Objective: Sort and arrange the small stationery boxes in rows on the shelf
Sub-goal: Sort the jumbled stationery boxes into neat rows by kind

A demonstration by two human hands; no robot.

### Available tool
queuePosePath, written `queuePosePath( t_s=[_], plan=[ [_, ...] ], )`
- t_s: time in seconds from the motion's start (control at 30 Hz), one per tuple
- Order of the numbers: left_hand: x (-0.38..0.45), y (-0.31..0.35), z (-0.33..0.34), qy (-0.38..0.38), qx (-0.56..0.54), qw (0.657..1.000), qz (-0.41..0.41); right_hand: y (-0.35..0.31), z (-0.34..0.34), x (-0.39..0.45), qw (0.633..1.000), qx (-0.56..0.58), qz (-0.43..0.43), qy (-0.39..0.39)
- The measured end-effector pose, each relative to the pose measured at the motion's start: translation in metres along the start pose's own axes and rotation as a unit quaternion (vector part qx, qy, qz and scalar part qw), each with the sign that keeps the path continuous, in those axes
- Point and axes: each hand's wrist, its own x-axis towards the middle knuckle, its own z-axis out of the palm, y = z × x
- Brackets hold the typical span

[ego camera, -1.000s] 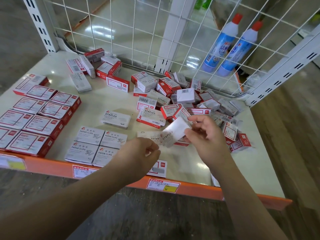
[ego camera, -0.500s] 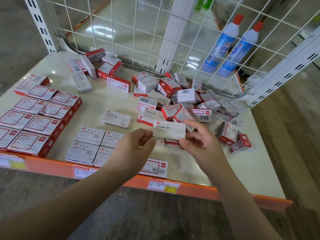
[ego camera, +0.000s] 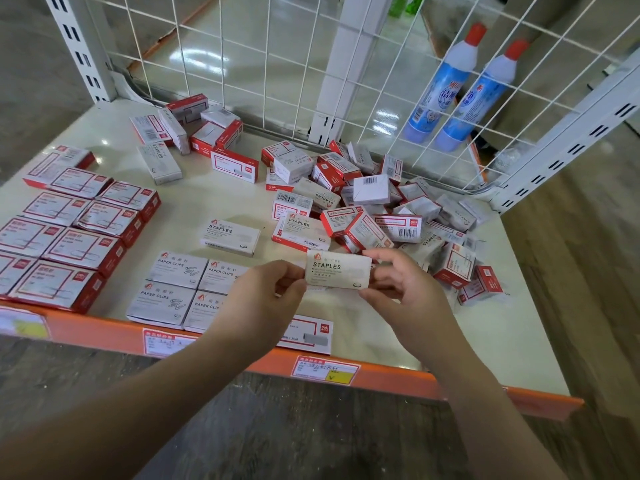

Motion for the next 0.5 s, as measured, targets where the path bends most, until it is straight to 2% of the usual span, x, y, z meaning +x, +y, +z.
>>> queuePosePath(
  t_s=[0.17, 0.37, 0.5],
  plan=[
    [-0.002, 0.003, 0.005, -0.017, 0.025, 0.999, 0.009, 0.003, -0.013, -0.002, 0.999, -0.008, 0.018, -0.028],
    [-0.005, 0.015, 0.023, -0.059, 0.104, 0.992, 0.028, 0.017, -0.04, -0.012, 0.997, -0.04, 0.055, -0.039],
    [-0.008, 0.024, 0.041, -0.1, 0.23, 0.963, 0.099, 0.035, -0.061, -0.026, 0.993, -0.057, 0.104, -0.024]
  ],
)
